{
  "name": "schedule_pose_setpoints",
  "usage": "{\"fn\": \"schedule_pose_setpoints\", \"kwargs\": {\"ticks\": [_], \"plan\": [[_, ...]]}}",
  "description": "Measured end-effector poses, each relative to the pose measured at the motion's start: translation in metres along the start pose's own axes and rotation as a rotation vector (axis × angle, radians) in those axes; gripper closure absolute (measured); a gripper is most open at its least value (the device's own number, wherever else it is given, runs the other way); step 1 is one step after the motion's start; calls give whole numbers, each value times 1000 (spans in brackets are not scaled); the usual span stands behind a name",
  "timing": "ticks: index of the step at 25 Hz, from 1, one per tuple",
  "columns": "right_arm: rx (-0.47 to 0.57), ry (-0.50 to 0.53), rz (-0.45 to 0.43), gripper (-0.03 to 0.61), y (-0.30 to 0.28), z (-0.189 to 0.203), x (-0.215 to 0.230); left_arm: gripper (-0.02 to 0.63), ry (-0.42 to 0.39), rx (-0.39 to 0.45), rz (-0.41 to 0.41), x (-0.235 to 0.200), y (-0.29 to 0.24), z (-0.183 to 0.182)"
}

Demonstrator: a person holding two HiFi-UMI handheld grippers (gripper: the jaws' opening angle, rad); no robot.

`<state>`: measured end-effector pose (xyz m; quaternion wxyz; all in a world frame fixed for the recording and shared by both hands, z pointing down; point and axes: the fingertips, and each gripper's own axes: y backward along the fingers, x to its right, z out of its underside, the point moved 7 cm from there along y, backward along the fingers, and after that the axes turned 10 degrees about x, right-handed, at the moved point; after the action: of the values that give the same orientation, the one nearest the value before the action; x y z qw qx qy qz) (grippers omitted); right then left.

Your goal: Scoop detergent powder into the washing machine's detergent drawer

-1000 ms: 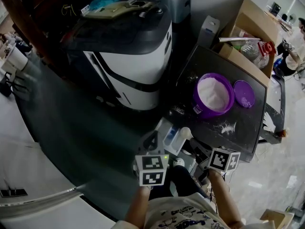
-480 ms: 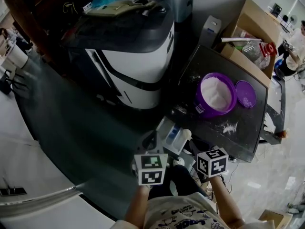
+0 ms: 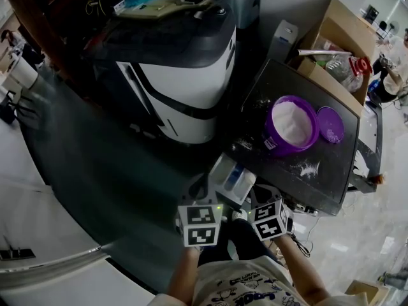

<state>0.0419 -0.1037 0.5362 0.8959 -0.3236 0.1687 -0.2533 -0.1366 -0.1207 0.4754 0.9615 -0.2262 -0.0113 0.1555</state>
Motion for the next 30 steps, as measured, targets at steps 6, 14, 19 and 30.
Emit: {"fn": "schedule_pose_setpoints", "kwargs": {"ticks": [6, 14, 19, 30], "plan": [[-41, 263, 83, 558, -6, 0, -13, 612, 10, 0, -8, -5, 4, 3], [-58, 534, 167, 558, -11, -2, -29, 612, 17, -1, -14, -11, 9, 6], [-83, 653, 188, 558, -13, 7, -38, 612, 21, -2, -20, -15, 11, 8], [-100, 668, 193, 558, -12, 11, -41, 612, 26, 2, -26, -20, 14, 8]]}}
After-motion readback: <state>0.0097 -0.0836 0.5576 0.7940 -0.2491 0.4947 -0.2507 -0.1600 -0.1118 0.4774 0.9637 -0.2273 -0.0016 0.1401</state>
